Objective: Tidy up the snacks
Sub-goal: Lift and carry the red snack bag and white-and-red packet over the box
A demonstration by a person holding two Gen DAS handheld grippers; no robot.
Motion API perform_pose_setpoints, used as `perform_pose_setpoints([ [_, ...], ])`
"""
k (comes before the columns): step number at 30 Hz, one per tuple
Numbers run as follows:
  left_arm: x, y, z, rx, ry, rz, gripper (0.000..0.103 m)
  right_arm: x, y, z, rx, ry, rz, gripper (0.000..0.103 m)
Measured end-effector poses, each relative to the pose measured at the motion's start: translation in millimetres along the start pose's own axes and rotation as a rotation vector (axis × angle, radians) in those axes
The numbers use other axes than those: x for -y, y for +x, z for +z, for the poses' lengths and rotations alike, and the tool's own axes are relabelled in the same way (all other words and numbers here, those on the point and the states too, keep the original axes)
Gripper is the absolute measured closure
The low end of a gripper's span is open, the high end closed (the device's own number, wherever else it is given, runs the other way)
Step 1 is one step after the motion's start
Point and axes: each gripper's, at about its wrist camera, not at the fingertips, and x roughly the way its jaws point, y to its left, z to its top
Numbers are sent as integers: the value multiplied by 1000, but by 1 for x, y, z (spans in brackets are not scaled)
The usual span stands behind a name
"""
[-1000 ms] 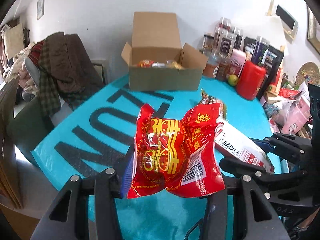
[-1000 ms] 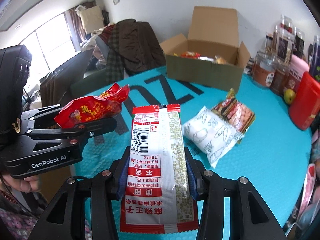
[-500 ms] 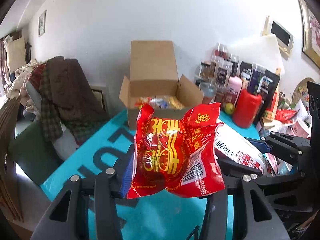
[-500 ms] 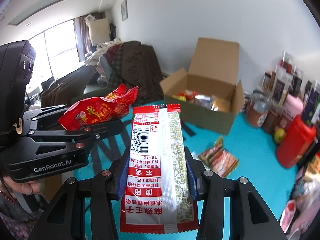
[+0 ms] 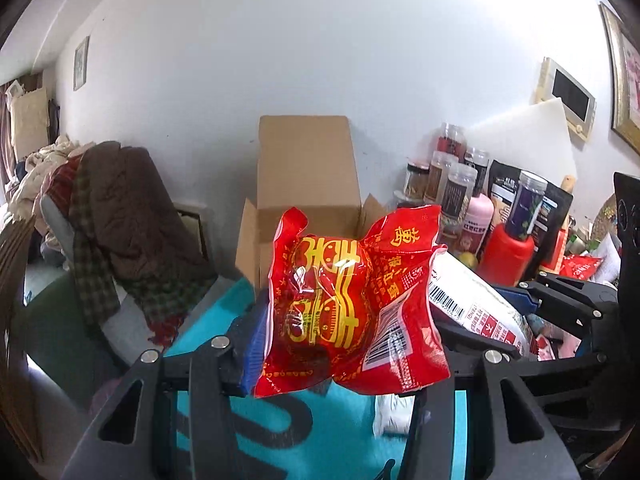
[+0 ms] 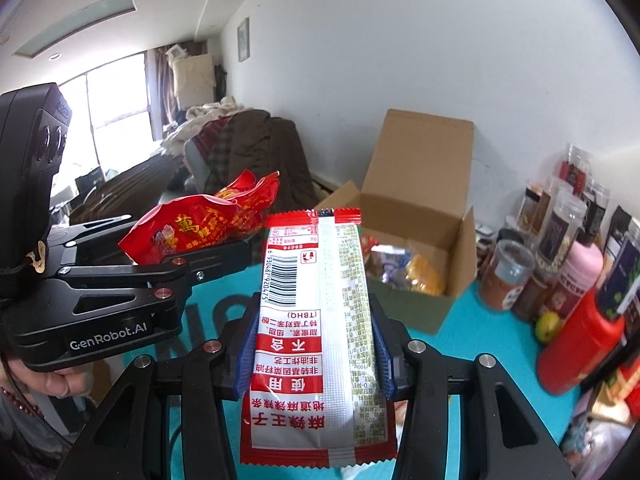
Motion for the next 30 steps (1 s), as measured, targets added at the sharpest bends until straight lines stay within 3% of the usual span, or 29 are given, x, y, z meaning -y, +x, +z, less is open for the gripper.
perform_pose_setpoints([
  [17,-2,83,63,26,17,-11,56,64,53,49,46,4,-32,56],
  [30,-6,153,87,24,-18,-2,56,117,105,71,36,58,-66,56],
])
